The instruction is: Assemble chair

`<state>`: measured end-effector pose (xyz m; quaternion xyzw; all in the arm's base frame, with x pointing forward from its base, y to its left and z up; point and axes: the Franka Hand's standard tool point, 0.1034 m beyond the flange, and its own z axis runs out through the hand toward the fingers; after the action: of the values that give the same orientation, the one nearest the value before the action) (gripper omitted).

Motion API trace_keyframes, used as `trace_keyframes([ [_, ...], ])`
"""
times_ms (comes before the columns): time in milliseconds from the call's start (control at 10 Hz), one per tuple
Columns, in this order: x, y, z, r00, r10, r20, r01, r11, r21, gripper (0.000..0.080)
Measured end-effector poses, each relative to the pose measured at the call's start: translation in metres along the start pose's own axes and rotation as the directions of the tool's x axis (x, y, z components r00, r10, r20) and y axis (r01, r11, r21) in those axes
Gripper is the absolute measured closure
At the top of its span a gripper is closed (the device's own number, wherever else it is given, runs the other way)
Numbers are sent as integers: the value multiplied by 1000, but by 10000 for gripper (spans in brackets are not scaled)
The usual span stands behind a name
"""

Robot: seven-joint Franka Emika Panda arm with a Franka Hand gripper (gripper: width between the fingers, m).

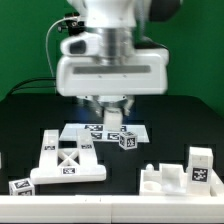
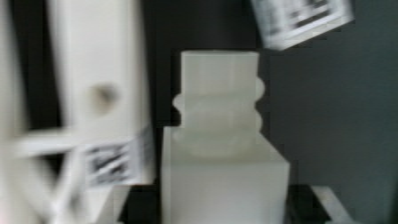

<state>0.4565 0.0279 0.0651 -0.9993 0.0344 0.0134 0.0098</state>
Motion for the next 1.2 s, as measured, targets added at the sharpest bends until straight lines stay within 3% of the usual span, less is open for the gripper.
trace_keyframes([
  [200, -5, -42, 16, 996, 88, -18, -88, 996, 11, 512],
  [600, -6, -42, 17, 997, 70, -18, -70, 997, 10, 512],
  [900, -30, -73, 50, 990, 139, -17, -138, 990, 35, 512],
  [1200, -31, -73, 54, 990, 142, -16, -141, 989, 36, 512],
])
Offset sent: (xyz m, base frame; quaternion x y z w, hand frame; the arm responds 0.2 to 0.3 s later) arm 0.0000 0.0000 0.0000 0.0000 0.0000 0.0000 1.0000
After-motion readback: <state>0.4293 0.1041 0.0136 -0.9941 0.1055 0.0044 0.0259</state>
